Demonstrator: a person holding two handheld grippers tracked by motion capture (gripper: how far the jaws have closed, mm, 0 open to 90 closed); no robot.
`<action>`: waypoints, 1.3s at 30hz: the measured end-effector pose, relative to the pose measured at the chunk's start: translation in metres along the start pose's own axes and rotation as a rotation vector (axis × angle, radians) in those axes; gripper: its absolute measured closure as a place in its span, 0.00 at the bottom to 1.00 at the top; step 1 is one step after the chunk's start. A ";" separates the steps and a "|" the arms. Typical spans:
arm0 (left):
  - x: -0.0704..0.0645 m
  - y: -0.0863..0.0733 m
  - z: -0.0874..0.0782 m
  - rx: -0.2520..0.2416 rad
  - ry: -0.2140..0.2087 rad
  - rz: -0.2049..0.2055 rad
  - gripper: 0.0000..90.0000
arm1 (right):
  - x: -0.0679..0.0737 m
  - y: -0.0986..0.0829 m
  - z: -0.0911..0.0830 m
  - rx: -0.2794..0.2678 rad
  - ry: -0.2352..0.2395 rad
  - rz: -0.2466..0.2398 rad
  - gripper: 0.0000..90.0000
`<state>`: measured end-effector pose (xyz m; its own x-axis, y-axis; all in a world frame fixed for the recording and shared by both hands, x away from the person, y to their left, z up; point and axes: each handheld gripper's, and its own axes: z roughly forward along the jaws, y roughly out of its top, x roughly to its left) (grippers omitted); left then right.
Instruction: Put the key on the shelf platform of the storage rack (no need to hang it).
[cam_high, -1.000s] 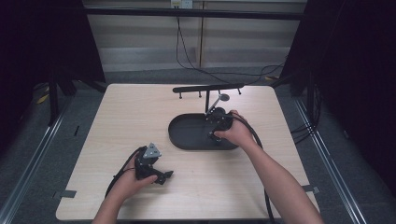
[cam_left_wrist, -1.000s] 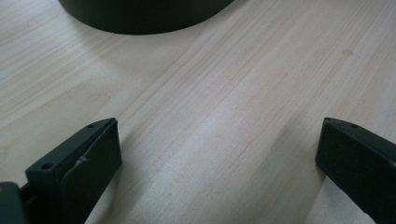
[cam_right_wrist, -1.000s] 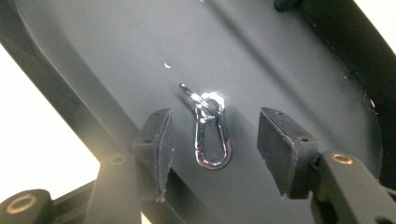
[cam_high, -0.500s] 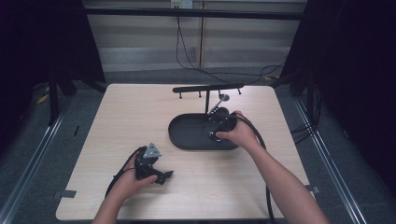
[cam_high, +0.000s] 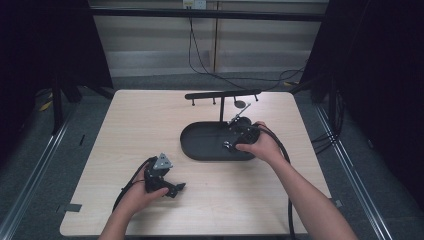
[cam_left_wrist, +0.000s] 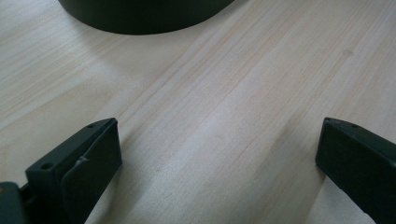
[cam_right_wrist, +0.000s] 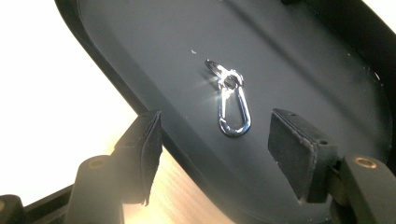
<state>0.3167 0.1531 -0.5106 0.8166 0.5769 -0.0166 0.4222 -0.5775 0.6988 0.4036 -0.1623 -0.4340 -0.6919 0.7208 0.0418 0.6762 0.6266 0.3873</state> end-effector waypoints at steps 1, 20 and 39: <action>0.000 0.000 0.000 0.000 0.000 0.000 0.00 | 0.000 -0.001 -0.001 -0.004 0.001 -0.003 0.39; 0.000 0.000 0.000 -0.001 0.000 -0.001 0.00 | 0.004 -0.021 -0.018 -0.022 0.022 -0.015 0.36; 0.000 0.000 0.000 0.000 0.001 0.000 0.00 | 0.000 -0.044 -0.031 -0.044 0.033 0.003 0.32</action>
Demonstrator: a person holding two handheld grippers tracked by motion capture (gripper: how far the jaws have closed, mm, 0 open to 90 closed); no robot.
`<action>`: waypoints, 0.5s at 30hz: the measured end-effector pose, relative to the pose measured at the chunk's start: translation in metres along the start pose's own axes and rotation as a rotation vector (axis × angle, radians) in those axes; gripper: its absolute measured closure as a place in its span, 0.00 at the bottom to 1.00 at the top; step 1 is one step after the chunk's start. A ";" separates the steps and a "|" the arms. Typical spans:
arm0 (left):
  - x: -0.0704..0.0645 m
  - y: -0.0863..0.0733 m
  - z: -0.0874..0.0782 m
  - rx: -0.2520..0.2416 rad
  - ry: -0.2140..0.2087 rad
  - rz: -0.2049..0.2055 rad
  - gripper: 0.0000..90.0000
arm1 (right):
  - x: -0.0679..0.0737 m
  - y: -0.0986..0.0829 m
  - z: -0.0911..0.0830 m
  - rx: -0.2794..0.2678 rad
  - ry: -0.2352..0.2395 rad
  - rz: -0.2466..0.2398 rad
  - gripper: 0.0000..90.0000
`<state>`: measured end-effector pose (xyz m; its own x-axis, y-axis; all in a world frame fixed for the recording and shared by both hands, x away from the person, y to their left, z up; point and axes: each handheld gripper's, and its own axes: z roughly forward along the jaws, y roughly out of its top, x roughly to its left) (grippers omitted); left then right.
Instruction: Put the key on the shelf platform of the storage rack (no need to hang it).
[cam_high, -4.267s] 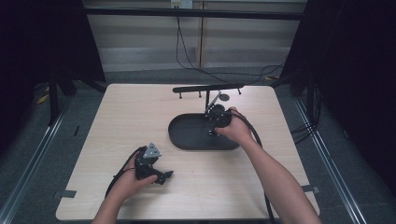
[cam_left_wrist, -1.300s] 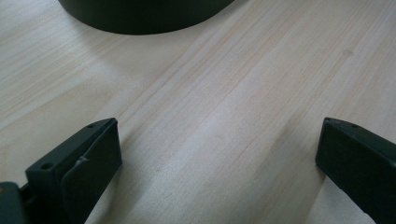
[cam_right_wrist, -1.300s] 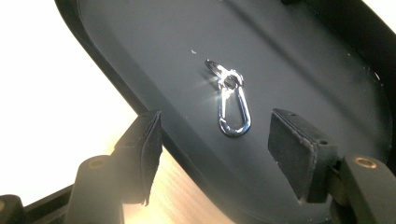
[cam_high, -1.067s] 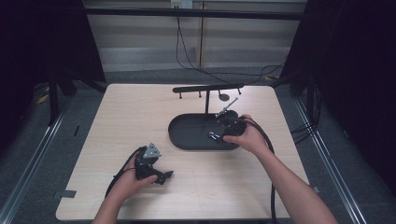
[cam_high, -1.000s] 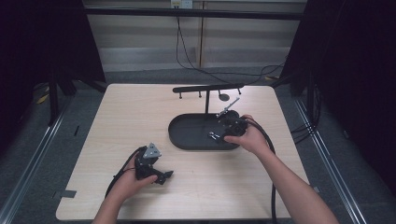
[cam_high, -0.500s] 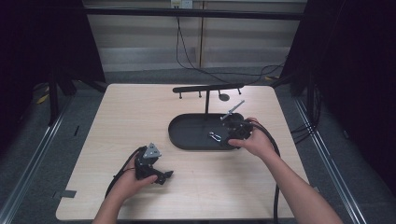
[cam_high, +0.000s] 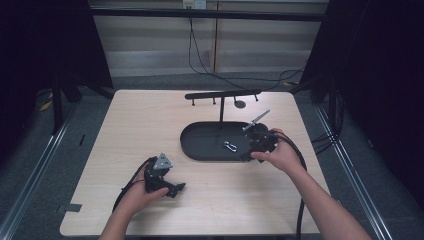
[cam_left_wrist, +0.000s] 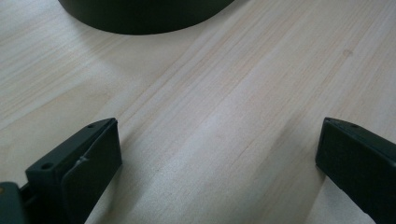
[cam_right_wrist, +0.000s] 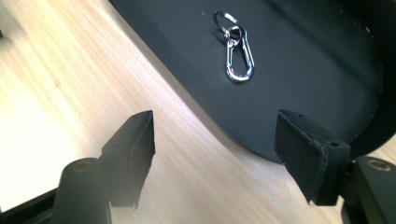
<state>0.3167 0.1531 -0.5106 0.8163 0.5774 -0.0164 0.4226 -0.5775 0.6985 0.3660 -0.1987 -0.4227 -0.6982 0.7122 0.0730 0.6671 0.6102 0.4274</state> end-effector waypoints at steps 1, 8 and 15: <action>0.000 0.000 0.000 0.000 0.000 0.000 0.00 | 0.000 -0.001 -0.001 -0.002 0.002 0.001 0.32; 0.000 0.000 0.000 0.000 0.000 0.001 0.00 | 0.004 -0.009 -0.001 -0.012 0.017 0.000 0.32; 0.000 0.000 0.000 0.000 0.000 0.000 0.00 | 0.007 -0.016 -0.003 -0.013 0.016 -0.008 0.32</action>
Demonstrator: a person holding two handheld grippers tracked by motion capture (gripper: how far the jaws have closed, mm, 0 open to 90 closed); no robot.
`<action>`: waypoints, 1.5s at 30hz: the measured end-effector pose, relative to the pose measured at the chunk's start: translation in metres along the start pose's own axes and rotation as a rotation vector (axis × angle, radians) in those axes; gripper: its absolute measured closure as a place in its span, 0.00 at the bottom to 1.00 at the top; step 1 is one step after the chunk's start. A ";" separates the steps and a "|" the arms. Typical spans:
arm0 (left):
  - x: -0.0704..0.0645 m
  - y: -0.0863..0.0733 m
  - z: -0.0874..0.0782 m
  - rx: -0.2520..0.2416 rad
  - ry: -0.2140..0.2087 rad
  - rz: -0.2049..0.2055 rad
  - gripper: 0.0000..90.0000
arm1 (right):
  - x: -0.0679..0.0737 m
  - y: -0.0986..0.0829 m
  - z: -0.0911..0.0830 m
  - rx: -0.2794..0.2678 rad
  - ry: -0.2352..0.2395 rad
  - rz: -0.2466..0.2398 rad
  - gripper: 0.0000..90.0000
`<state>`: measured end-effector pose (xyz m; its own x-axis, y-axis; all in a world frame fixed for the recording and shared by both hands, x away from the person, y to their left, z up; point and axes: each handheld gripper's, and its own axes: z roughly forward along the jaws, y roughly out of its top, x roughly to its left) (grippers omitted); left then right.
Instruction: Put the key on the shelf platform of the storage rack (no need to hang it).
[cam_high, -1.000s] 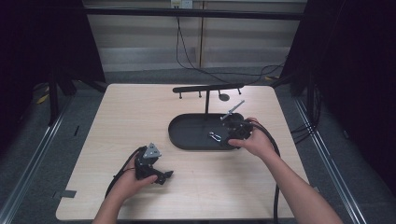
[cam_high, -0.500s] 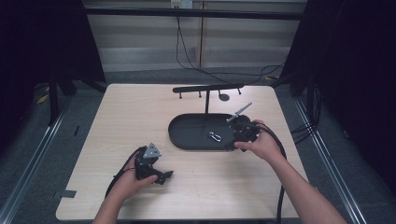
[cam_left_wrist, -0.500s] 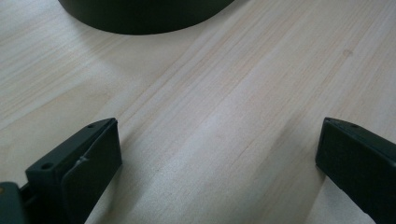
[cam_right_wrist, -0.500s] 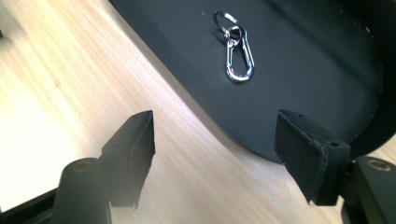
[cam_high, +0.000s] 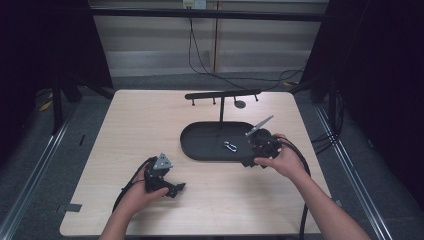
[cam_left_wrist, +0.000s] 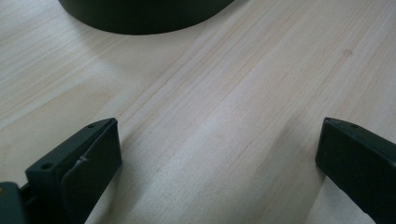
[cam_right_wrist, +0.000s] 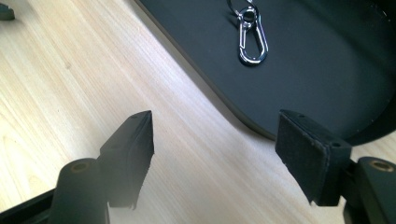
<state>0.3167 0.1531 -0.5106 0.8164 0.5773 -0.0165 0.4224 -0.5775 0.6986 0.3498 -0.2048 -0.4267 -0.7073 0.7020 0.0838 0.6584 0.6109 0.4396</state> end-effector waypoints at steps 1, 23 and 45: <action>0.000 0.000 0.000 0.000 0.000 0.000 0.00 | 0.000 -0.001 0.000 -0.003 0.001 0.002 0.32; 0.000 0.000 0.000 -0.001 0.000 0.000 0.00 | 0.004 -0.032 -0.003 -0.016 -0.006 0.006 0.32; 0.000 0.000 0.000 0.000 0.000 0.000 0.00 | 0.008 -0.073 0.004 -0.034 -0.012 0.034 0.32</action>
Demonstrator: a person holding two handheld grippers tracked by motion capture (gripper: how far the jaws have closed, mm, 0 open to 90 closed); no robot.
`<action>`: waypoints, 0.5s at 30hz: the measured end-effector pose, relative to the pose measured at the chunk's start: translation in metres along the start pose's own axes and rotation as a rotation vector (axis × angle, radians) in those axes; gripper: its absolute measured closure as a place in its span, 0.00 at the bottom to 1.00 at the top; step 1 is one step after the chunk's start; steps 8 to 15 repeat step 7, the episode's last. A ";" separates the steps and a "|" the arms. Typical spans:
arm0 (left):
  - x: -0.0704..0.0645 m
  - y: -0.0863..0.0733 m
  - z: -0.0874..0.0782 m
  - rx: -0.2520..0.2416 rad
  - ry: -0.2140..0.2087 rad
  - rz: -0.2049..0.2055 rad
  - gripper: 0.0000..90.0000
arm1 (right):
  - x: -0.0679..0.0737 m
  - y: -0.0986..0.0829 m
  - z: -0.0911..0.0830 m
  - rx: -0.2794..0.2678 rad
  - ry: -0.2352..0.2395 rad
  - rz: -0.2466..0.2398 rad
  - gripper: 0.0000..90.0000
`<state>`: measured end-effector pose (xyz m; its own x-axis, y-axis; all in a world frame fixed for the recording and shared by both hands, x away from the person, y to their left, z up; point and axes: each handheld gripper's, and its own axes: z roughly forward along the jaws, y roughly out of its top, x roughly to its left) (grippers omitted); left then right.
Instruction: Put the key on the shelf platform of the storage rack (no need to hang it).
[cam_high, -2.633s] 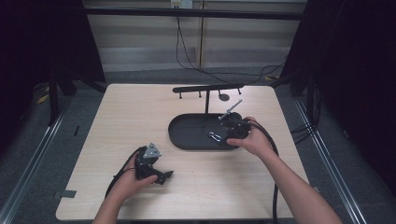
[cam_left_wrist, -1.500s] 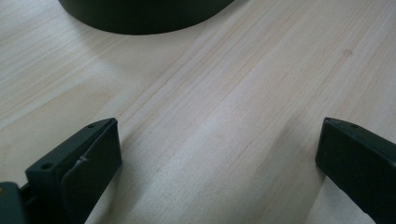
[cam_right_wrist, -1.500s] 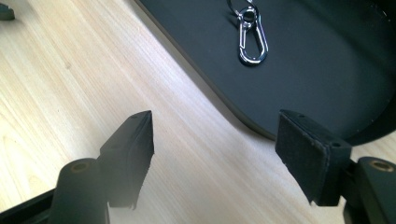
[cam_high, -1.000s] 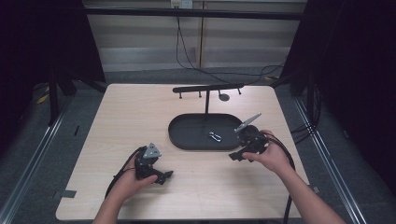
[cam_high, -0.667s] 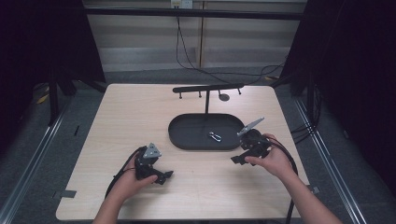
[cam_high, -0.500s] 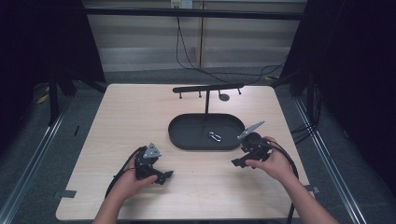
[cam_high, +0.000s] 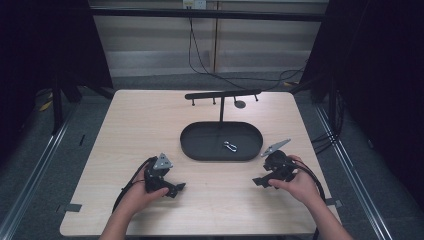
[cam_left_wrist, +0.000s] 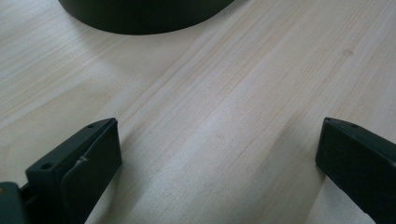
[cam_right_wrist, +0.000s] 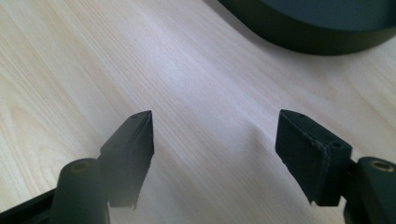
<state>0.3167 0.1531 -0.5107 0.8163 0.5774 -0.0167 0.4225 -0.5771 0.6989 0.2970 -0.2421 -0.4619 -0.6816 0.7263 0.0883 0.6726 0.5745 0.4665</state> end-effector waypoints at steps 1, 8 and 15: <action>0.000 0.000 0.000 0.000 0.000 0.000 0.00 | 0.000 -0.001 0.000 -0.001 -0.006 0.005 0.32; 0.000 0.000 0.000 0.000 0.000 0.000 0.00 | -0.001 -0.005 0.002 0.016 -0.011 0.006 0.33; 0.000 0.000 0.000 0.000 0.000 0.000 0.00 | -0.001 -0.005 0.002 0.016 -0.011 0.006 0.33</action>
